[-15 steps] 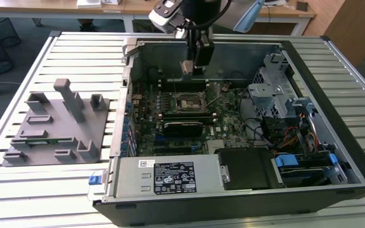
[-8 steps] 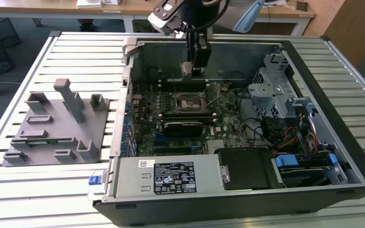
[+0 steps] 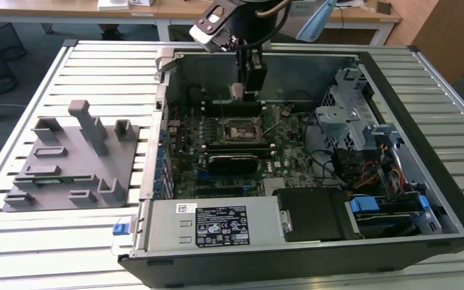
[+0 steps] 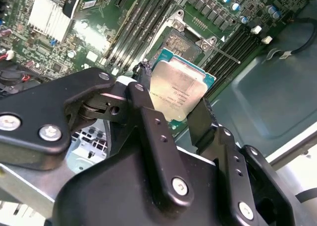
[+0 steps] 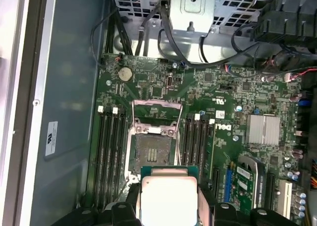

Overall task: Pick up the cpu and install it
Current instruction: 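Place the cpu into insertion slot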

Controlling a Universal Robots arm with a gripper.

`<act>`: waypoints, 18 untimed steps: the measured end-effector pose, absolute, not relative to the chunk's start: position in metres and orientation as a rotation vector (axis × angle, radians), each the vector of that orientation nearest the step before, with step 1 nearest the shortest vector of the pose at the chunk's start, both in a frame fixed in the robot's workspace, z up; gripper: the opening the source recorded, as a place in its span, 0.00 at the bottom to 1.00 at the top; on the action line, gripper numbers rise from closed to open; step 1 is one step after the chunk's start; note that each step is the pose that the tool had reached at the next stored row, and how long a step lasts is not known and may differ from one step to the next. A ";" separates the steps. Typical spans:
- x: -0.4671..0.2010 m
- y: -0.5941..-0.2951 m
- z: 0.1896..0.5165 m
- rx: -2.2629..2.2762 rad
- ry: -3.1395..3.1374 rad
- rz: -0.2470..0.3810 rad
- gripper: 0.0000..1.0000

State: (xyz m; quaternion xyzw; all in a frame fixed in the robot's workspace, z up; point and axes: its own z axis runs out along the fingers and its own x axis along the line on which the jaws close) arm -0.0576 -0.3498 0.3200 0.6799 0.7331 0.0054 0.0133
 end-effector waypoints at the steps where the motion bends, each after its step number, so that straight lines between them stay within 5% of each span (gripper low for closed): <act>1: -0.058 -0.350 0.319 2.119 2.283 0.018 0.54; 18: -0.058 -0.350 0.312 2.126 2.277 0.017 0.54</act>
